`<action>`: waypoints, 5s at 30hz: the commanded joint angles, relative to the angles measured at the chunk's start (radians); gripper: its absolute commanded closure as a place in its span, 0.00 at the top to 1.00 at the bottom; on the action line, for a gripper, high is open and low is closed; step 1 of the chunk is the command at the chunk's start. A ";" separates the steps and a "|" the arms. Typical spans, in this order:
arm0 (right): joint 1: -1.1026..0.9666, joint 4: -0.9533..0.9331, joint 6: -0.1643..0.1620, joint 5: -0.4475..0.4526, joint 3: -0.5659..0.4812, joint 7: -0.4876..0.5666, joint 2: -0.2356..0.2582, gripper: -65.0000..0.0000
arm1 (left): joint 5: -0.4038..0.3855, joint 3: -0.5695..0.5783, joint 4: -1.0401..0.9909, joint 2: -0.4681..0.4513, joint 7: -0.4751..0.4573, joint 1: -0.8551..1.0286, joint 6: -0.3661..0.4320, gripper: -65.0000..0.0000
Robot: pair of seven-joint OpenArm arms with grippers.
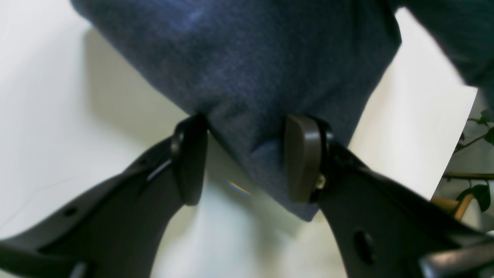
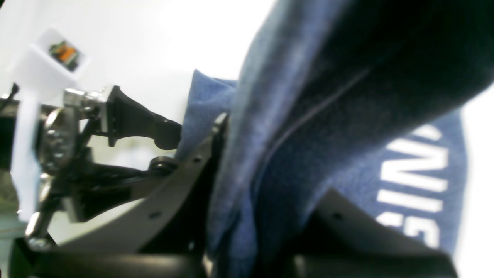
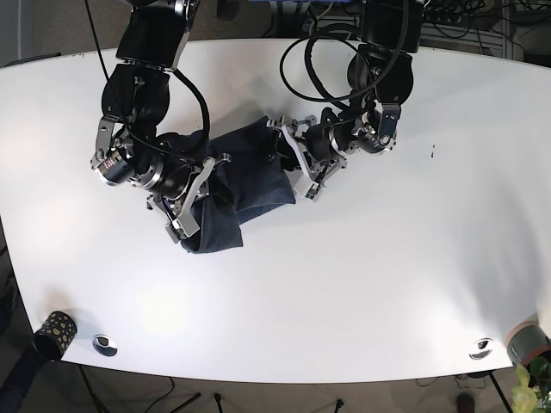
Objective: Fold the T-shirt properly
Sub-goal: 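Lift the blue bundle with both grippers and fold it in half, then flip and square the folded blue shirt with both grippers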
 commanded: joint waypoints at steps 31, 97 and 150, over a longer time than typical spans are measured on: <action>0.021 0.069 0.006 0.026 -0.194 0.145 0.020 0.90 | -0.187 -0.052 0.141 -0.099 -0.002 -0.006 -0.008 0.44; 0.000 -0.400 0.006 0.021 -0.075 0.359 0.316 0.26 | 0.109 0.293 -0.026 -0.240 -0.148 -0.233 -0.006 0.45; 0.187 -0.600 0.006 0.027 -0.248 0.516 0.350 0.26 | 0.109 0.123 -0.045 -0.329 -0.190 -0.161 -0.008 0.45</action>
